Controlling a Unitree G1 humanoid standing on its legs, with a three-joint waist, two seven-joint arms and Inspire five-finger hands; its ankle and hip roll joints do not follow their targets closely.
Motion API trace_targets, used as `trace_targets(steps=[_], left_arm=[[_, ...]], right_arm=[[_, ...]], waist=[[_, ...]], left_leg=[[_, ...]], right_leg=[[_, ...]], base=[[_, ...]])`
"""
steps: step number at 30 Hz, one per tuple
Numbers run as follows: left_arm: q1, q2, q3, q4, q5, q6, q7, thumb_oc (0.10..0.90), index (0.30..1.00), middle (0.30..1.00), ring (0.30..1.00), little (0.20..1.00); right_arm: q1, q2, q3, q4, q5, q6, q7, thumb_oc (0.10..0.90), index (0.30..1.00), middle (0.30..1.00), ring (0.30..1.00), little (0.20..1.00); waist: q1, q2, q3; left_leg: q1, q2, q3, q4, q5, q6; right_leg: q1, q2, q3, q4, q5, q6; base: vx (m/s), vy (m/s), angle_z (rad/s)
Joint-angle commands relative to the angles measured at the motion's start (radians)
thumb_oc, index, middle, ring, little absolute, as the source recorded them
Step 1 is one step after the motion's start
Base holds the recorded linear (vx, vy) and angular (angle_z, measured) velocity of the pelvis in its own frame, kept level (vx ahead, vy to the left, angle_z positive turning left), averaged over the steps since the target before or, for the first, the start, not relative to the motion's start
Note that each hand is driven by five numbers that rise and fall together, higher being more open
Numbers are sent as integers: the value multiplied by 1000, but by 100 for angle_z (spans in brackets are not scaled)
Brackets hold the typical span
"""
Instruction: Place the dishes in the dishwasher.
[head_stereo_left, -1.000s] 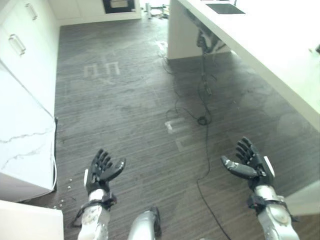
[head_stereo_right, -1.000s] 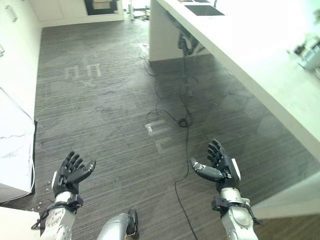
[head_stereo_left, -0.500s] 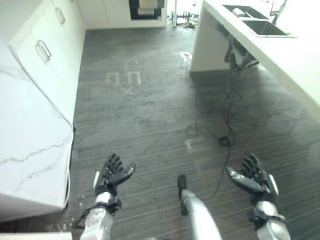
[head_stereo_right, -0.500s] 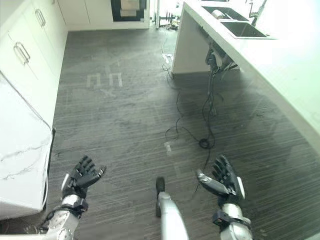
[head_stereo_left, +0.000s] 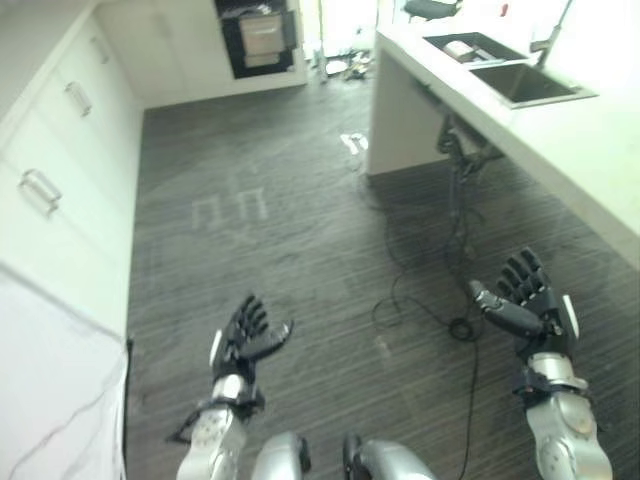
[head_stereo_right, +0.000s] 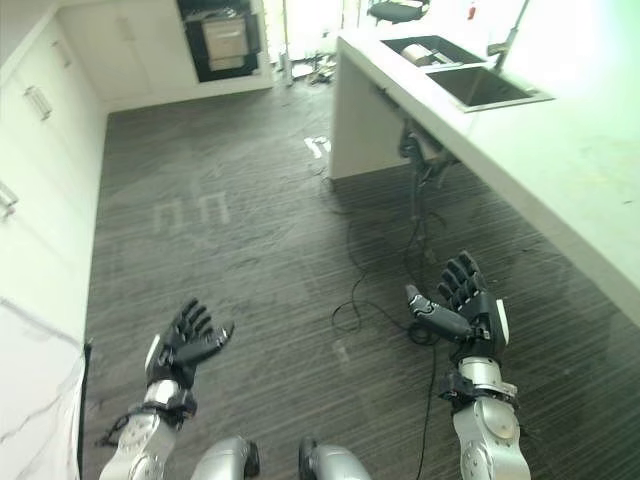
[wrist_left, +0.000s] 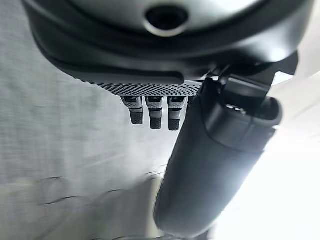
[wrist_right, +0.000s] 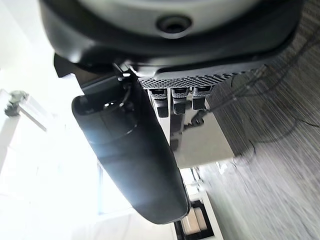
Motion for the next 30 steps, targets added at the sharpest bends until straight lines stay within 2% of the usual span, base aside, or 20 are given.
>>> trace_targets(steps=[1, 2, 4, 5, 7, 8, 9, 10, 11, 12, 13, 14, 15, 16, 18, 20, 24, 28, 29, 30], left_arm=[[-57, 55, 45, -117, 37, -120, -18, 800, 900, 900, 900, 900], [-40, 48, 52, -115, 41, -136, -27, 800, 900, 900, 900, 900], [-37, 43, 53, -107, 47, -148, -44, 800, 900, 900, 900, 900], [-56, 42, 55, -106, 60, -138, -45, 800, 900, 900, 900, 900], [-86, 58, 58, -102, 58, -124, -39, 800, 900, 900, 900, 900], [-113, 83, 45, -115, 80, -109, -51, 800, 900, 900, 900, 900], [-116, 92, 33, -123, 91, -105, -59, 800, 900, 900, 900, 900], [-119, 94, 26, -124, 90, -99, -79, 800, 900, 900, 900, 900], [-121, 91, 26, -122, 97, -101, -86, 800, 900, 900, 900, 900], [-122, 91, 25, -128, 119, -107, -82, 800, 900, 900, 900, 900], [-132, 99, 24, -139, 133, -108, -65, 800, 900, 900, 900, 900], [-140, 103, 25, -140, 123, -105, -59, 800, 900, 900, 900, 900], [-145, 111, 35, -145, 111, -99, -67, 800, 900, 900, 900, 900], [-137, 122, 52, -155, 103, -73, -82, 800, 900, 900, 900, 900], [-129, 111, 46, -162, 110, -78, -95, 800, 900, 900, 900, 900], [-128, 104, 34, -173, 114, -82, -79, 800, 900, 900, 900, 900], [-137, 103, 9, -180, 122, -107, -51, 800, 900, 900, 900, 900], [-153, 99, 6, -181, 93, -97, -30, 800, 900, 900, 900, 900], [-160, 96, 9, -187, 84, -93, -29, 800, 900, 900, 900, 900], [-165, 97, 8, -194, 85, -95, -25, 800, 900, 900, 900, 900]], right_arm=[[-80, -65, -39, -128, -2, -75, 14, 800, 900, 900, 900, 900], [-81, -67, -41, -140, -1, -72, 27, 800, 900, 900, 900, 900], [-85, -73, -41, -144, 1, -76, 24, 800, 900, 900, 900, 900], [-93, -63, -39, -157, -9, -77, 22, 800, 900, 900, 900, 900], [-77, -49, -37, -176, -3, -78, 30, 800, 900, 900, 900, 900], [-64, -28, -32, -194, -9, -84, 20, 800, 900, 900, 900, 900], [-61, -14, -23, -200, -27, -90, 6, 800, 900, 900, 900, 900], [-69, 5, -14, -196, -34, -85, -11, 800, 900, 900, 900, 900], [-74, 17, -11, -194, -35, -81, -13, 800, 900, 900, 900, 900], [-90, 38, 15, -190, -72, -75, -14, 800, 900, 900, 900, 900], [-112, 36, 49, -179, -118, -84, -31, 800, 900, 900, 900, 900], [-119, 30, 63, -170, -131, -93, -42, 800, 900, 900, 900, 900], [-112, 15, 61, -178, -108, -99, -42, 800, 900, 900, 900, 900], [-79, -1, 20, -183, -15, -97, 15, 800, 900, 900, 900, 900], [-43, -13, -28, -182, 70, -107, 86, 800, 900, 900, 900, 900], [-43, -13, -29, -192, 58, -107, 91, 800, 900, 900, 900, 900], [-96, -24, 25, -187, 11, -111, 37, 800, 900, 900, 900, 900], [-142, -44, 48, -178, 2, -104, -7, 800, 900, 900, 900, 900], [-154, -56, 45, -182, 0, -106, -14, 800, 900, 900, 900, 900], [-161, -65, 39, -188, -7, -104, -16, 800, 900, 900, 900, 900]], waist=[[38, 27, -24], [63, 33, -26], [78, 35, -29], [80, 38, -39], [70, 37, -52], [64, 23, -74], [59, 19, -80], [53, 27, -87], [53, 29, -87], [61, 67, -80], [58, 81, -67], [53, 76, -63], [41, 58, -56], [11, 30, -44], [-39, 4, -22], [-50, 9, -19], [-30, -6, -43], [-27, -8, -78], [-32, -3, -91], [-37, 5, -97]], left_leg=[[75, -14, -74, -100, -13, -19], [0, -39, -135, -100, -11, -29], [-7, -40, -127, -100, -2, -28], [19, -21, -88, -100, 2, -17], [60, -30, -75, -100, -13, 6], [94, -65, -68, -100, -43, 42], [115, -87, -85, -100, -56, 54], [143, -108, -116, -100, -71, 69], [159, -123, -131, -100, -80, 78], [204, -123, -157, -100, -110, 96], [237, -123, -152, -100, -123, 101], [247, -132, -151, -100, -123, 96], [265, -146, -151, -100, -130, 90], [317, -165, -157, -100, -169, 81], [403, -191, -195, -100, -238, 72], [424, -191, -212, -100, -256, 73], [463, -206, -235, -100, -308, 81], [526, -190, -224, -100, -338, 68], [547, -172, -206, -100, -329, 54], [561, -149, -181, -100, -285, 38]], right_leg=[[44, -29, 68, -13, -16, 201], [91, 0, 107, -13, -47, 196], [118, 4, 116, -13, -72, 193], [152, -30, 97, -13, -101, 208], [193, -56, 93, -13, -110, 226], [235, -80, 65, -13, -23, 257], [235, -86, 52, -13, 47, 277], [245, -69, 37, 24, 155, 300], [210, -64, 35, 110, 198, 309], [77, -55, -19, 402, 231, 298], [-45, -65, -65, 455, 206, 276], [-70, -62, -86, 396, 179, 271], [-62, -70, -115, 231, 192, 275], [-87, -121, -137, -13, 250, 279], [-286, -215, -62, -13, 179, 296], [-332, -228, -22, -13, 185, 301], [-293, -239, -29, -13, 198, 313], [-252, -224, -37, -13, 210, 300], [-240, -213, -43, -13, 207, 289], [-231, -203, -50, -13, 198, 278]], base=[[441, 176, -25], [388, 156, -39], [432, 218, -96], [571, 336, -91], [552, 321, -34], [579, 271, -24], [633, 264, 10], [423, 187, 47], [470, 306, 54], [388, 306, 41], [402, 258, -31], [389, 42, -45], [576, -131, -46], [660, -243, 26], [703, -306, 180], [410, -192, 93], [356, -228, 3], [299, -173, -28], [416, -202, -63], [384, -184, -29]])
